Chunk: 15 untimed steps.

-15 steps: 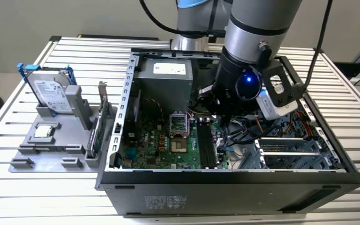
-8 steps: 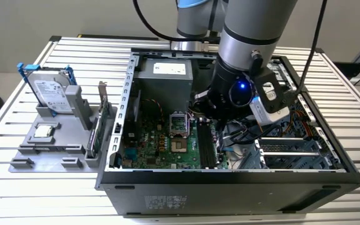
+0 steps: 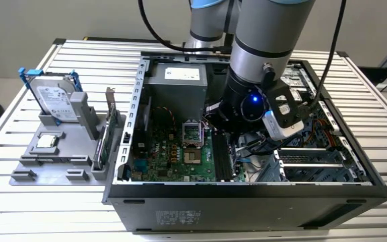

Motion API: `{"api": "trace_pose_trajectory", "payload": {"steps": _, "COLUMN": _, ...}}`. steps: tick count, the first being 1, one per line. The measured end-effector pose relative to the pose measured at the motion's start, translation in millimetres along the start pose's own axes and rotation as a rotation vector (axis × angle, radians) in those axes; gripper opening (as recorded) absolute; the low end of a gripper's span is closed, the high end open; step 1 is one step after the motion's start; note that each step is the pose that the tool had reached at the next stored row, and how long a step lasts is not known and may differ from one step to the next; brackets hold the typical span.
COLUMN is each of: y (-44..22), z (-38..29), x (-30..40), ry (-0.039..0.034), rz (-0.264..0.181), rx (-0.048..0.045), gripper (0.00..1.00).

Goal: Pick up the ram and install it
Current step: 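Insert the ram into the slot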

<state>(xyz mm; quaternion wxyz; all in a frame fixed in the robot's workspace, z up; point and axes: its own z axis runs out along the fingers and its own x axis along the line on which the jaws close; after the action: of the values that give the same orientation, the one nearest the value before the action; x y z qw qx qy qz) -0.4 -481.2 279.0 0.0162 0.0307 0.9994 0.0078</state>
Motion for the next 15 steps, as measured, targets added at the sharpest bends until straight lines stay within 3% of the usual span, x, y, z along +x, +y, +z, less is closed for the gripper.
{"api": "trace_pose_trajectory", "payload": {"steps": 6, "y": 5.8, "z": 10.9, "x": 0.7, "ry": 0.0001, "rz": -0.002, "rx": -0.0001, "gripper": 0.0}}
{"api": "trace_pose_trajectory", "payload": {"steps": 11, "y": 8.6, "z": 20.3, "x": -6.2, "ry": 0.0001, "rz": -0.004, "rx": 0.0001, "gripper": 0.0}}
{"api": "trace_pose_trajectory", "payload": {"steps": 15, "y": 8.7, "z": 27.6, "x": -7.3, "ry": 0.0002, "rz": -0.011, "rx": 0.0, "gripper": 0.0}}
